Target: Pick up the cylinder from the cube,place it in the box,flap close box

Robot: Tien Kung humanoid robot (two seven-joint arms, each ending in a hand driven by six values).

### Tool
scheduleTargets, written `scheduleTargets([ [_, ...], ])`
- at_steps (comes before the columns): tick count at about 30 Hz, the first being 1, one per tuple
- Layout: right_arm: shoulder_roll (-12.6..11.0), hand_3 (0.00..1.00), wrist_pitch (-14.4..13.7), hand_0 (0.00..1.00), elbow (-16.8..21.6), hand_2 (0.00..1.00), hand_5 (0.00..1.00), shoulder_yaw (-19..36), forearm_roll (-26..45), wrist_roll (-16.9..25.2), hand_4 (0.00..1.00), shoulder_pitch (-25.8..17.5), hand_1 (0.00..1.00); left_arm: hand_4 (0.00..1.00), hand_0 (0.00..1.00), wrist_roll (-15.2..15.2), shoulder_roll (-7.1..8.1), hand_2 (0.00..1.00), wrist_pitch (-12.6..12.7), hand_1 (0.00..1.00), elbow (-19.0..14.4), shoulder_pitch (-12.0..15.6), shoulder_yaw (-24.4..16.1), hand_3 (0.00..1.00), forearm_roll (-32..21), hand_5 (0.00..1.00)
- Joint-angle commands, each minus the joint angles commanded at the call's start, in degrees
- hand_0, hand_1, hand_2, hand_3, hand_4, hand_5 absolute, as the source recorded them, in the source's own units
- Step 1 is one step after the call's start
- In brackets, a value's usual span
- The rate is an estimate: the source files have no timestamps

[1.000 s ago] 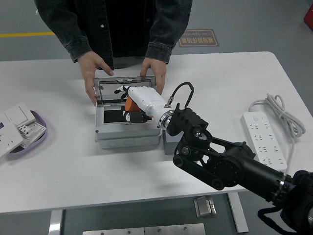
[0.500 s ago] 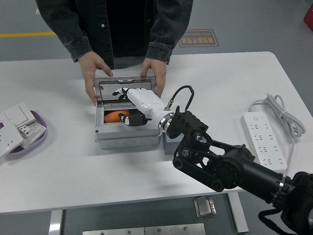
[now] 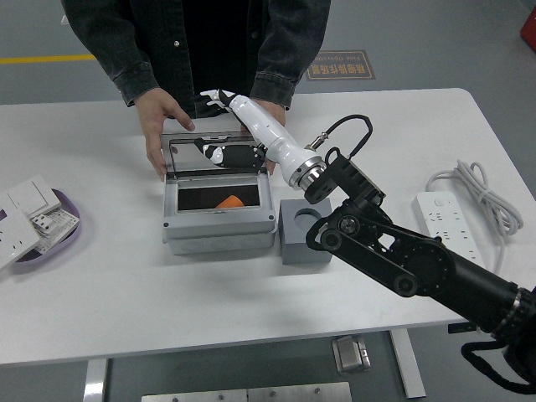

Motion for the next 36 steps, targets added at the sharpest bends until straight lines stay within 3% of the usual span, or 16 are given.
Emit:
scheduleTargets([
  [10, -0.28, 0.741, 0.87, 0.814, -11.04, 0.687, 0.144, -4.38, 5.0, 2.27, 0.687, 4.58, 0.7, 0.66, 0.597, 0.34, 0.14, 0.557, -0.36, 0.58, 0.0, -0.19, -0.1, 0.604, 1.38, 0.262],
  [16, -0.66, 0.739, 0.65, 0.811, -12.1, 0.683, 0.145, -6.47, 5.89, 2.96, 0.686, 4.53, 0.699, 0.658, 0.597, 0.48, 0.04, 0.558, -0.36, 0.582, 0.0, -0.1, -0.19, 0.604, 1.62, 0.268],
  [23, -2.26, 0.732, 0.33, 0.813, -9.02, 0.678, 0.147, -8.52, 5.11, 2.6, 0.684, 3.63, 0.695, 0.658, 0.597, 0.35, -0.07, 0.558, -0.42, 0.58, 0.0, -0.22, -0.3, 0.605, 1.66, 0.267],
  [36, -6.86, 0.725, -0.52, 0.804, 3.18, 0.67, 0.15, -10.85, -0.05, -0.43, 0.665, -1.38, 0.689, 0.664, 0.597, -0.2, -0.13, 0.559, -0.36, 0.58, 0.0, 0.03, 0.92, 0.606, 0.2, 0.282],
])
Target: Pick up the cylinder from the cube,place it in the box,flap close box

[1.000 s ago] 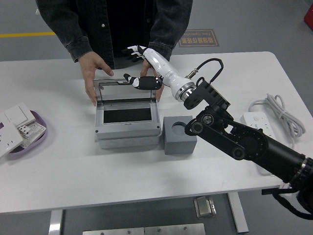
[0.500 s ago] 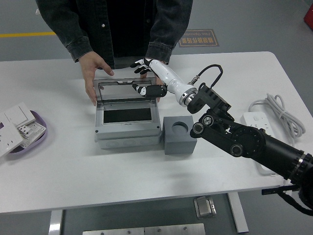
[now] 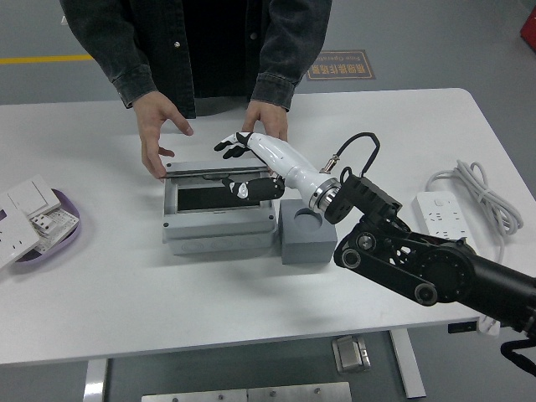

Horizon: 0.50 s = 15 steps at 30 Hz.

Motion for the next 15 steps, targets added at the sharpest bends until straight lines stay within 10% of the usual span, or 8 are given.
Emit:
scheduleTargets([
  [15, -0.16, 0.717, -2.11, 0.743, 0.74, 0.668, 0.189, 3.74, 17.98, 9.67, 0.623, -6.56, 0.678, 0.675, 0.598, -0.17, -0.17, 0.561, 0.24, 0.58, 0.0, 0.09, 0.44, 0.609, -0.8, 0.303],
])
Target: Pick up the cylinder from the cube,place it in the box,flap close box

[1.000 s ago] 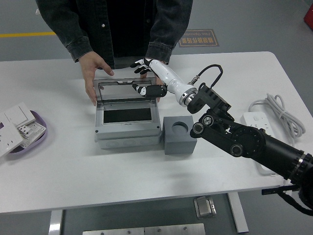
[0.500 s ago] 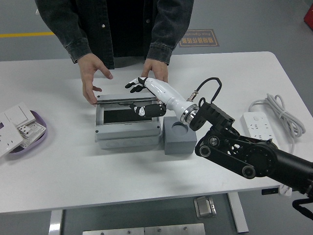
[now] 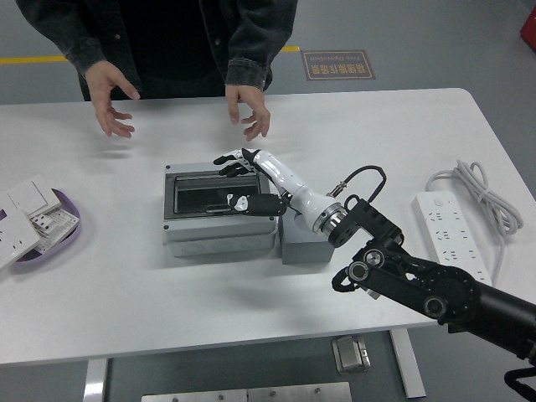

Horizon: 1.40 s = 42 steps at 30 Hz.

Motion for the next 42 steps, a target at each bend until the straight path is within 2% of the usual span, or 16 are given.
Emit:
scheduleTargets([
  [4, -0.91, 0.717, -0.52, 0.743, 1.73, 0.668, 0.189, 4.3, 0.66, 0.7, 0.623, -2.28, 0.678, 0.675, 0.598, 0.0, -0.07, 0.561, 0.06, 0.58, 0.0, 0.08, 0.14, 0.609, -0.33, 0.303],
  [10, -1.09, 0.714, -0.27, 0.734, 5.98, 0.666, 0.2, 13.15, -6.55, -0.54, 0.609, -8.07, 0.671, 0.675, 0.598, 0.01, -0.1, 0.561, 0.16, 0.581, 0.0, 0.27, 0.33, 0.609, -0.85, 0.303],
  [12, -0.36, 0.708, 0.82, 0.728, 6.52, 0.666, 0.209, 16.7, -9.15, -0.23, 0.609, -10.46, 0.671, 0.675, 0.598, 0.13, -0.14, 0.561, 0.16, 0.581, 0.0, 0.43, 0.45, 0.61, -0.86, 0.304],
  [18, 2.88, 0.704, 7.47, 0.726, 6.64, 0.666, 0.209, 27.93, -12.25, 1.17, 0.618, -17.61, 0.668, 0.677, 0.598, 0.34, 0.08, 0.56, 0.26, 0.58, 0.0, 0.92, 0.56, 0.609, -0.52, 0.307],
  [21, 3.25, 0.704, 8.85, 0.726, 6.74, 0.666, 0.209, 32.52, -10.84, 2.55, 0.618, -20.66, 0.668, 0.677, 0.598, 0.3, 0.25, 0.56, 0.27, 0.58, 0.0, 0.99, 0.66, 0.609, -0.51, 0.307],
  [26, 3.6, 0.696, 9.19, 0.728, 5.5, 0.666, 0.216, 38.99, -6.38, 6.21, 0.605, -23.33, 0.669, 0.677, 0.598, 0.45, 0.43, 0.561, 0.17, 0.581, -0.02, 1.04, 0.56, 0.609, 0.11, 0.305],
  [32, 4.66, 0.686, 8.87, 0.728, 4.5, 0.666, 0.216, 43.57, -3.52, 8.85, 0.608, -24.65, 0.666, 0.676, 0.598, 0.25, 0.95, 0.56, -0.13, 0.581, 0.0, 0.64, -0.01, 0.609, 1.46, 0.306],
  [42, 5.59, 0.673, 8.81, 0.712, 3.74, 0.65, 0.222, 45.4, 1.16, 11.28, 0.609, -28.46, 0.658, 0.676, 0.598, 0.73, 1.71, 0.559, -0.42, 0.58, -0.16, 1.18, -1.35, 0.607, 3.09, 0.305],
])
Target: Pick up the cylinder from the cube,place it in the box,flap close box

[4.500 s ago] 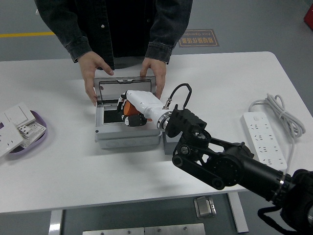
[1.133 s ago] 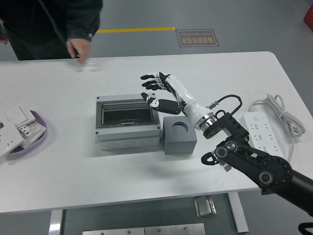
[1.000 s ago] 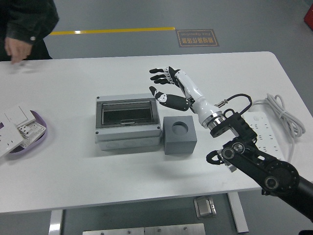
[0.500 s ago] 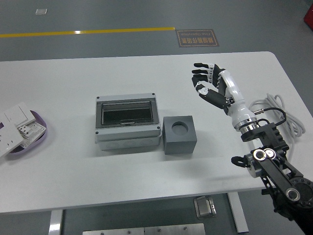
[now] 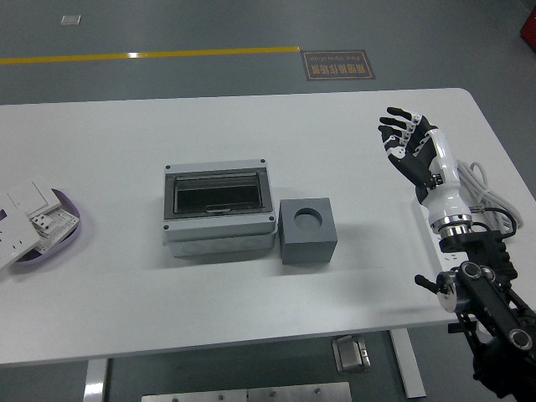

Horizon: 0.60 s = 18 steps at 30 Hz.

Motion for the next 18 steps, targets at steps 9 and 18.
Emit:
scheduleTargets([
  [9, 0.27, 0.671, -0.63, 0.703, -0.18, 0.642, 0.228, 0.63, 0.01, 0.18, 0.609, -0.38, 0.66, 0.675, 0.598, -0.07, -0.1, 0.559, -0.16, 0.581, 0.14, 0.4, -0.35, 0.606, 0.48, 0.304],
  [18, 0.9, 0.67, -1.43, 0.701, -0.23, 0.642, 0.245, 2.78, -2.38, -0.37, 0.633, 0.33, 0.663, 0.67, 0.598, -0.81, -1.51, 0.559, 1.22, 0.581, 0.16, 1.76, 0.33, 0.605, -3.73, 0.295],
])
